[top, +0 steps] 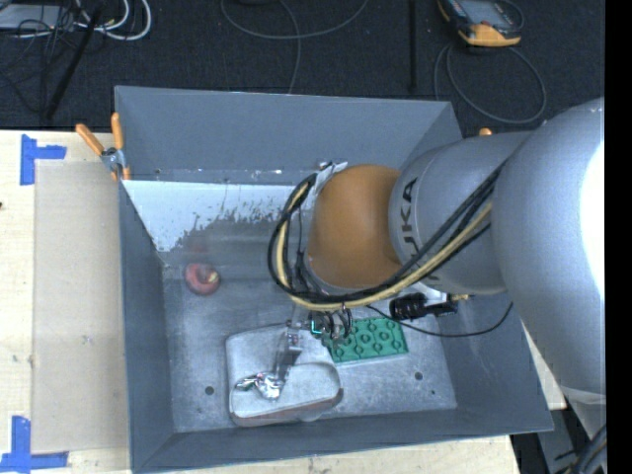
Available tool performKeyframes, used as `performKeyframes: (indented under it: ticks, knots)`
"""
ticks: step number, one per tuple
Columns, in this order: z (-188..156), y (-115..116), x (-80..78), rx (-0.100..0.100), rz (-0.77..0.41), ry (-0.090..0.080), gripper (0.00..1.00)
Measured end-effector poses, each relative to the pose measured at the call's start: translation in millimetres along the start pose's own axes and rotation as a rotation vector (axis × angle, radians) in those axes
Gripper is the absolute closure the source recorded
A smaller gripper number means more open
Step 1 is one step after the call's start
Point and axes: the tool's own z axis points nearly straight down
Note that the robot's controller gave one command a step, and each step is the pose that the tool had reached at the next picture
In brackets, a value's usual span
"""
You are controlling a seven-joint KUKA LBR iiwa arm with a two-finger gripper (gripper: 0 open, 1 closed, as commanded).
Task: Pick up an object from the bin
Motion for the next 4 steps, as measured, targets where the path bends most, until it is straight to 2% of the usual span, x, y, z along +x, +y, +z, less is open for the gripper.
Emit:
performKeyframes:
  ticks: [1, 2, 3, 4]
  knots:
    - [-0.1, 0.2, 7.5, 0.008, -0.002, 0.037, 1.00]
    - [0.1, 0.1, 0.1, 0.000, 0.001, 0.000, 0.00]
    - [0.0, 0.2, 7.5, 0.007, -0.001, 0.037, 1.00]
    - [0.2, 0.0, 0.2, 0.000, 0.002, 0.001, 0.00]
